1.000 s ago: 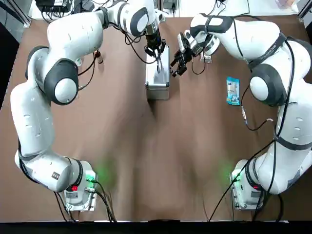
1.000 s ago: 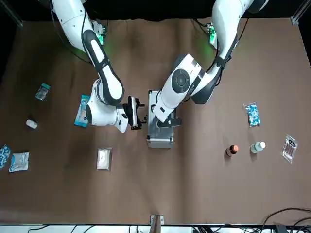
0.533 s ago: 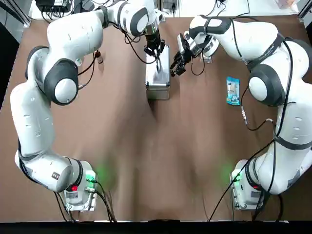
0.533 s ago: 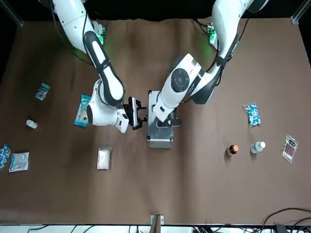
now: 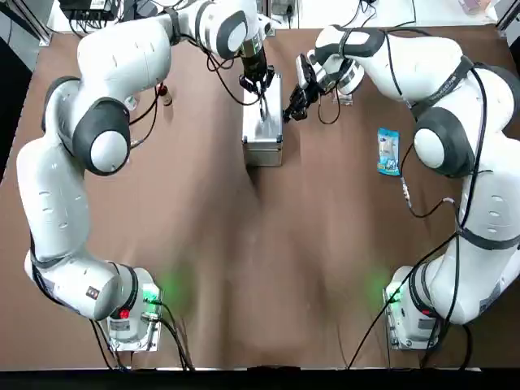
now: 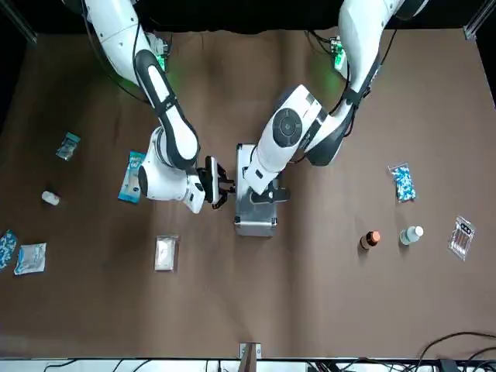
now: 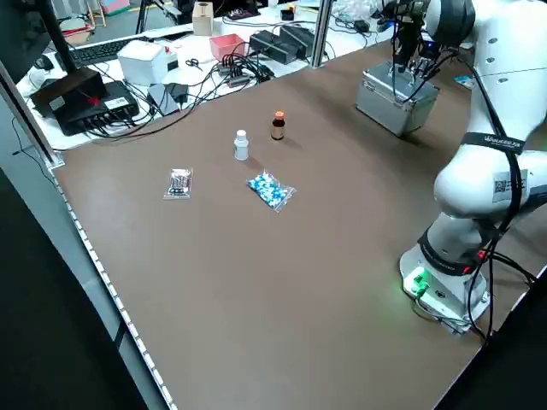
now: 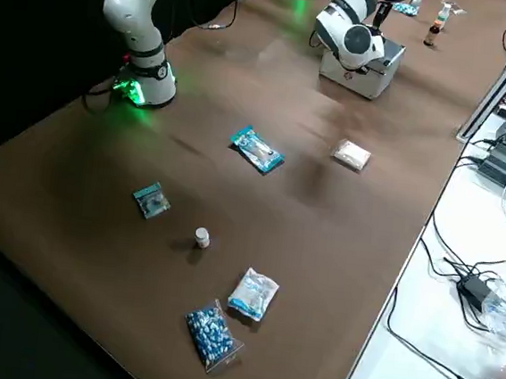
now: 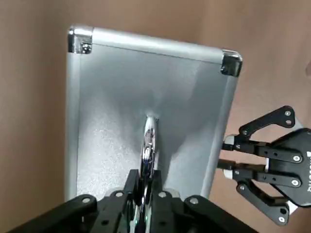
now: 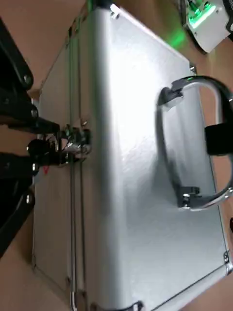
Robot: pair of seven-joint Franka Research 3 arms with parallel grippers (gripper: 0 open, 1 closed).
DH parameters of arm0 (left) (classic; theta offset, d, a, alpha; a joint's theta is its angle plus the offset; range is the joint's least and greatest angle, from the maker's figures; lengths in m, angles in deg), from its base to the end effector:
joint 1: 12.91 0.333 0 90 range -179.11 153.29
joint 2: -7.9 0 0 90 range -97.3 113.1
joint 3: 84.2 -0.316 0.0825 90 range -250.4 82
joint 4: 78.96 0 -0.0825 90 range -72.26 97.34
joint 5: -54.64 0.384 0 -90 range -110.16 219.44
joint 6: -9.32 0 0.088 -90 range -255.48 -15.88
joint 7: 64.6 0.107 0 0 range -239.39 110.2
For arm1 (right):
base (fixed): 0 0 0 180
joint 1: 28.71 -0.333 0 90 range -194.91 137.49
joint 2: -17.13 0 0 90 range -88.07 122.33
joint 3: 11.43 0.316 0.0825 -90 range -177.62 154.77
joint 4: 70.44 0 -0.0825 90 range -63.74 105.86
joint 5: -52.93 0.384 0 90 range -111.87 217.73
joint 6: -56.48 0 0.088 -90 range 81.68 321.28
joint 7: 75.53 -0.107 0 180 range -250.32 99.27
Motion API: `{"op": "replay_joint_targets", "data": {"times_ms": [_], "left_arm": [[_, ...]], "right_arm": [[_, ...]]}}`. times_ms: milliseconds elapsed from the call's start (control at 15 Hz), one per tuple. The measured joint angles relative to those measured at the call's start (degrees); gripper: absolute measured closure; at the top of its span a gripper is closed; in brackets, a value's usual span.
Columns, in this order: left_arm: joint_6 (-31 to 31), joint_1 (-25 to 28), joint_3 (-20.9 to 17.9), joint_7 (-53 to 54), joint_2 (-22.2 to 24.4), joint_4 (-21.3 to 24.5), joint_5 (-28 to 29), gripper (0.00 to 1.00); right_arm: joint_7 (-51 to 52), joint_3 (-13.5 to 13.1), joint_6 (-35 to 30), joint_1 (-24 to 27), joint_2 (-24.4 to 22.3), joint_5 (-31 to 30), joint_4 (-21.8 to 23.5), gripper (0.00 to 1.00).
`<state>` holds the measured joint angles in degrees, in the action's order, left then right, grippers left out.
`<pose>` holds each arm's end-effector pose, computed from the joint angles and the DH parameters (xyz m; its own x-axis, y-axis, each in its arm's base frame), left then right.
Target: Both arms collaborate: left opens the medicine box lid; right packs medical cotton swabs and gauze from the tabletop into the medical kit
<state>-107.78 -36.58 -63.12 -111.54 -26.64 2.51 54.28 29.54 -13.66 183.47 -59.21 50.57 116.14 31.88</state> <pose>0.5440 -0.4681 0.3692 0.9883 0.0949 -0.1195 0.1155 -0.9770 0.1791 0.5607 0.3367 0.2266 0.0876 0.7198 0.6886 0.9774 0.0714 -0.1990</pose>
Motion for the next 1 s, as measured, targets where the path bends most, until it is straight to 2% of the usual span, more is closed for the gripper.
{"op": "replay_joint_targets", "data": {"times_ms": [667,1000], "left_arm": [[6.19,1.25,-0.36,-0.01,3.27,-0.43,1.63,0.85],[9.95,3.61,-0.18,1.04,4.76,-0.36,1.87,0.85]], "right_arm": [[0.4,-0.05,0.07,-0.06,0.0,0.0,0.01,0.79],[0.41,-0.13,0.13,-0.06,0.0,0.0,0.02,0.79]]}}
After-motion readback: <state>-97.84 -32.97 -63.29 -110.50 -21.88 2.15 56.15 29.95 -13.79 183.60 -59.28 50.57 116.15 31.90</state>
